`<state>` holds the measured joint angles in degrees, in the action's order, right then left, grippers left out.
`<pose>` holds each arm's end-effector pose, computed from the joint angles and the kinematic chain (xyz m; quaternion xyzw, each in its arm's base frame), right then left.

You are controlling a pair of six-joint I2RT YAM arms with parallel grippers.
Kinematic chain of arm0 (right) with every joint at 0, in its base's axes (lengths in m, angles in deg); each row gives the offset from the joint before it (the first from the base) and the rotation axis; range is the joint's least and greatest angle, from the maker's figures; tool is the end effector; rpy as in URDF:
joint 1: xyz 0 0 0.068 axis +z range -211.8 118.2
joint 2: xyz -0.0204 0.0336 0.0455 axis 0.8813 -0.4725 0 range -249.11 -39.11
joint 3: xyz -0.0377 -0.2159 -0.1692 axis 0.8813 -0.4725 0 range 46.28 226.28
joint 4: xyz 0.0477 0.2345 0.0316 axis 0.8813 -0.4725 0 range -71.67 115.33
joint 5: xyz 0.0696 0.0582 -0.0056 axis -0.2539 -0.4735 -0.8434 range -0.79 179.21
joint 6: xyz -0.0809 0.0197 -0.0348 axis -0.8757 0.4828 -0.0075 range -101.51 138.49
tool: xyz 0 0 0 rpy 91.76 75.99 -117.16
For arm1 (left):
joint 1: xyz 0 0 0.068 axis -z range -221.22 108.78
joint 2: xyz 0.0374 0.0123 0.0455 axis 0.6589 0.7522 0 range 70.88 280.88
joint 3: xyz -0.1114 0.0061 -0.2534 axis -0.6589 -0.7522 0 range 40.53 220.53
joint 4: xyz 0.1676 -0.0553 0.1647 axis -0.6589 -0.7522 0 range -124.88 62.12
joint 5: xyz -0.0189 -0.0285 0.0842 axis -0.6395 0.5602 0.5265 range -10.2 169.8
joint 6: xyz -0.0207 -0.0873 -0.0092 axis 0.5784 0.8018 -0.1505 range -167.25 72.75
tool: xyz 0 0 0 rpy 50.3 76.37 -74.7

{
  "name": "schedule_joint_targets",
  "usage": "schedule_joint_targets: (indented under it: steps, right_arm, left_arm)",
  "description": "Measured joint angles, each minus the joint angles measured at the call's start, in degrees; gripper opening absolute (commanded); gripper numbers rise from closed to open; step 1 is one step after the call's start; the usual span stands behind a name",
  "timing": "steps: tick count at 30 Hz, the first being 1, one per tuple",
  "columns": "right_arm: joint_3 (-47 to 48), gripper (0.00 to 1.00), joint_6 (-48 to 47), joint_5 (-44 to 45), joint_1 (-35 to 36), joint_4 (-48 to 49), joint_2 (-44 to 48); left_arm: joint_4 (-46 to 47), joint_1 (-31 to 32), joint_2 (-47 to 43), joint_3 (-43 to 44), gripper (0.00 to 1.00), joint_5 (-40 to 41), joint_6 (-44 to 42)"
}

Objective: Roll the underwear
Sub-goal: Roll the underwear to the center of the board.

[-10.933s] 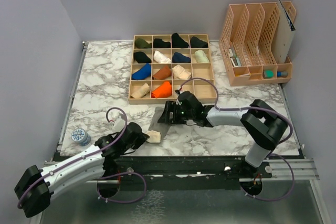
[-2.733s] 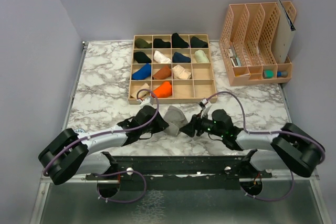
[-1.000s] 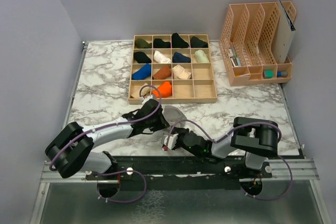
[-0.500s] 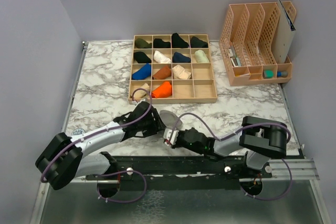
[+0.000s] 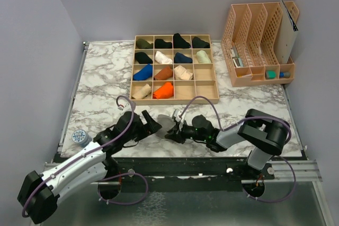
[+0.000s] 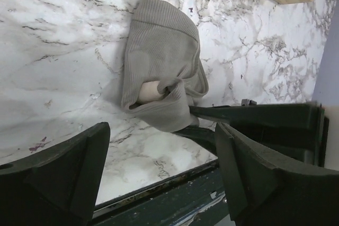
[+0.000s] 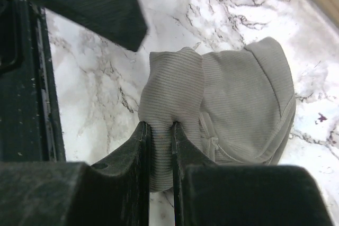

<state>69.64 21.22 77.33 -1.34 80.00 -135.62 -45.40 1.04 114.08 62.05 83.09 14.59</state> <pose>0.1421 0.2844 0.1350 -0.4426 0.6776 0.3760 0.4511 0.1319 -0.1136 0.1726 -0.1657 0.8877 -0.3221 0.2841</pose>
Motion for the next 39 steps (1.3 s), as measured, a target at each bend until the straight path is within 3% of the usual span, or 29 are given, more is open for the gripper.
schedule_joint_targets:
  steps: [8,17,22,30,33,39]
  right_arm:
    - [2.1,0.04,13.6,-13.9,-7.2,4.0,-5.3]
    - [6.4,0.01,24.7,-27.7,-13.8,4.0,-11.2]
    - [7.9,0.02,28.6,-32.5,-15.4,4.2,-13.4]
    - [9.3,0.05,30.4,-34.6,-16.1,1.7,-13.9]
    - [9.7,0.07,30.4,-34.7,-16.1,0.6,-13.7]
    - [9.7,0.15,31.1,-33.9,-16.1,-0.9,-12.9]
  left_arm:
    - [5.8,0.0,-4.9,-8.5,0.86,-0.9,-2.5]
    - [12.5,0.0,-4.0,-10.5,0.86,-1.1,-4.0]
    - [17.4,-0.2,-4.6,-13.3,0.86,-0.6,-3.3]
    - [23.8,-0.2,3.1,-13.8,0.85,-0.4,0.5]
    - [27.4,-0.2,6.7,-13.7,0.8,-0.4,2.5]
    - [29.4,-0.2,14.0,-11.1,0.46,-0.7,4.9]
